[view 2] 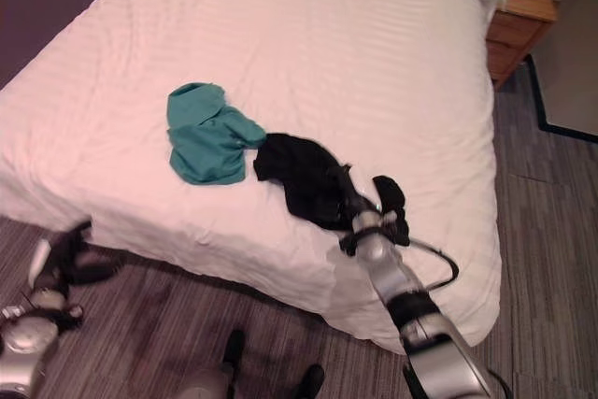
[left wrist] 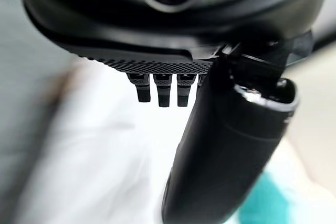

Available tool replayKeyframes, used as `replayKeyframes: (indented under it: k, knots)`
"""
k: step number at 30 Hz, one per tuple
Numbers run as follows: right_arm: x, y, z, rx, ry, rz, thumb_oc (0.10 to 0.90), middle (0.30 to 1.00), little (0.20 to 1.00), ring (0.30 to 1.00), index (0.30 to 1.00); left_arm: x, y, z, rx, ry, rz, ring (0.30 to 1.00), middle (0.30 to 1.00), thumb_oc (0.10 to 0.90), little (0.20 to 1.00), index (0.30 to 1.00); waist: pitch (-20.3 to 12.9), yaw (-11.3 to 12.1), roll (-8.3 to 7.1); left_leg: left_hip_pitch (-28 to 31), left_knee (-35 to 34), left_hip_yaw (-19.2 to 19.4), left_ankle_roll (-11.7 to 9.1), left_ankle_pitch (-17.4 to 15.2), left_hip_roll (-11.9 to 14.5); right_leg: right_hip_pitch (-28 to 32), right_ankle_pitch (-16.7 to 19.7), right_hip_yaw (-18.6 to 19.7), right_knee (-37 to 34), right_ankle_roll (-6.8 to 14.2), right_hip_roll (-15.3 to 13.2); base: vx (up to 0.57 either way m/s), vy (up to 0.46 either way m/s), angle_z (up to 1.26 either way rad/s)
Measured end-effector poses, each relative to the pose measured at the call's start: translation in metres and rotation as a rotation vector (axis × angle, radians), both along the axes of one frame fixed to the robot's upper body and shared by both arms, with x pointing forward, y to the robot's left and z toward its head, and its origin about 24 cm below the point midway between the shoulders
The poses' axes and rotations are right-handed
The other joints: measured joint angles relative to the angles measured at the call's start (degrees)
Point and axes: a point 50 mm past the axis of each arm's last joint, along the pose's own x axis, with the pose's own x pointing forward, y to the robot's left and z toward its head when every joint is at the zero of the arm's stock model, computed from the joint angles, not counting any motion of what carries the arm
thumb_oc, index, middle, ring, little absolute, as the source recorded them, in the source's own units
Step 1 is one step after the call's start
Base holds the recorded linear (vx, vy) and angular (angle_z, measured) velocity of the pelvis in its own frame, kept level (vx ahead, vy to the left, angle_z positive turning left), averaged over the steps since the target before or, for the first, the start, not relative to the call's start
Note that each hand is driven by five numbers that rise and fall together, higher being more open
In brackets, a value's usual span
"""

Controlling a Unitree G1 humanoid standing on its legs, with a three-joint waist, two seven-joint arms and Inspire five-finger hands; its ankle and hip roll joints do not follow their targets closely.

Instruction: Pick up bed clothes into laundry basket.

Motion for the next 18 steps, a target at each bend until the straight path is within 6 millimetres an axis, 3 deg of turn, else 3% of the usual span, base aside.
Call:
replayKeyframes:
  k: [2,4,7,11,12,15,16,17,18]
  knots:
    - [-0.021,-0.005,-0.010,0.020,0.018,0.001,0.400,0.300,0.300,0.300,0.300,0.019,0.008,0.060,0.128,-0.169,0.004,0.900,0.900,0.800,0.900,0.900,-0.1,-2.3,0.13,1.4,0.0,0.9,0.3,-1.0,0.3,0.7,-1.1,0.8,0.6,1.1,0.0,0.03,0.030,-0.16]
    - [-0.033,-0.010,-0.020,0.008,0.075,0.016,0.400,0.300,0.300,0.300,0.300,0.038,0.008,0.116,0.127,-0.414,0.051,0.900,0.900,0.800,0.900,0.900,-0.9,-6.3,0.07,2.6,0.0,2.6,0.4,-1.5,0.1,1.3,-1.0,2.2,0.6,1.4,-0.3,0.05,0.051,-0.41]
    - [-0.040,-0.012,-0.029,-0.016,0.122,0.034,0.400,0.300,0.300,0.300,0.300,0.060,-0.011,0.136,0.114,-0.479,-0.001,0.900,0.900,0.800,0.900,0.900,-2.9,-10.1,0.17,3.1,0.0,4.9,0.6,-1.7,0.2,0.6,-0.4,4.4,0.4,1.3,-0.3,0.04,0.049,-0.45]
    - [-0.052,-0.023,-0.047,-0.031,0.208,0.003,0.400,0.300,0.300,0.300,0.300,0.078,-0.035,0.108,0.159,-0.340,-0.090,0.900,0.900,0.800,0.900,0.900,-3.5,-14.4,0.90,3.6,0.0,8.1,0.6,-1.7,0.3,-0.4,1.1,7.5,-0.5,0.9,-0.1,0.02,0.037,-0.50]
    - [-0.063,-0.035,-0.066,-0.044,0.296,-0.051,0.400,0.300,0.300,0.300,0.300,0.086,-0.044,0.091,0.198,-0.274,-0.104,0.900,0.900,0.800,0.900,0.900,-3.6,-16.0,0.85,3.6,0.0,10.1,0.6,-1.7,0.4,-1.7,1.3,9.5,-0.4,0.7,0.1,0.02,0.031,-0.53]
    - [-0.093,-0.064,-0.102,-0.108,0.530,-0.202,0.400,0.300,0.300,0.300,0.300,0.095,-0.050,0.068,0.266,-0.136,-0.111,0.900,0.900,0.800,0.900,0.900,-3.6,-16.0,1.04,3.4,0.0,11.7,0.6,-1.9,0.7,-2.8,1.8,10.9,-0.4,0.6,0.2,0.01,0.010,-0.49]
    - [-0.121,-0.080,-0.117,-0.145,0.659,-0.277,0.400,0.300,0.300,0.300,0.300,0.096,-0.053,0.060,0.274,-0.099,-0.119,0.900,0.900,0.800,0.900,0.900,-3.5,-16.2,1.21,3.0,0.0,12.0,0.6,-1.8,0.8,-3.6,2.2,11.4,-0.5,0.5,0.4,-0.01,0.005,-0.36]
    - [-0.161,-0.096,-0.135,-0.166,0.808,-0.369,0.400,0.300,0.300,0.300,0.300,0.097,-0.051,0.050,0.300,-0.052,-0.109,0.900,0.900,0.800,0.900,0.900,-3.1,-16.9,1.31,2.8,0.0,12.2,0.6,-1.8,1.1,-3.9,2.7,11.7,-0.5,-0.1,0.8,-0.01,-0.003,-0.23]
    - [-0.180,-0.102,-0.141,-0.180,0.877,-0.404,0.400,0.300,0.300,0.300,0.300,0.097,-0.047,0.044,0.320,-0.017,-0.091,0.900,0.900,0.800,0.900,0.900,-2.9,-17.3,1.35,2.8,0.0,12.3,0.6,-1.8,1.3,-4.1,2.8,11.9,-0.5,-0.2,1.0,0.00,-0.014,-0.15]
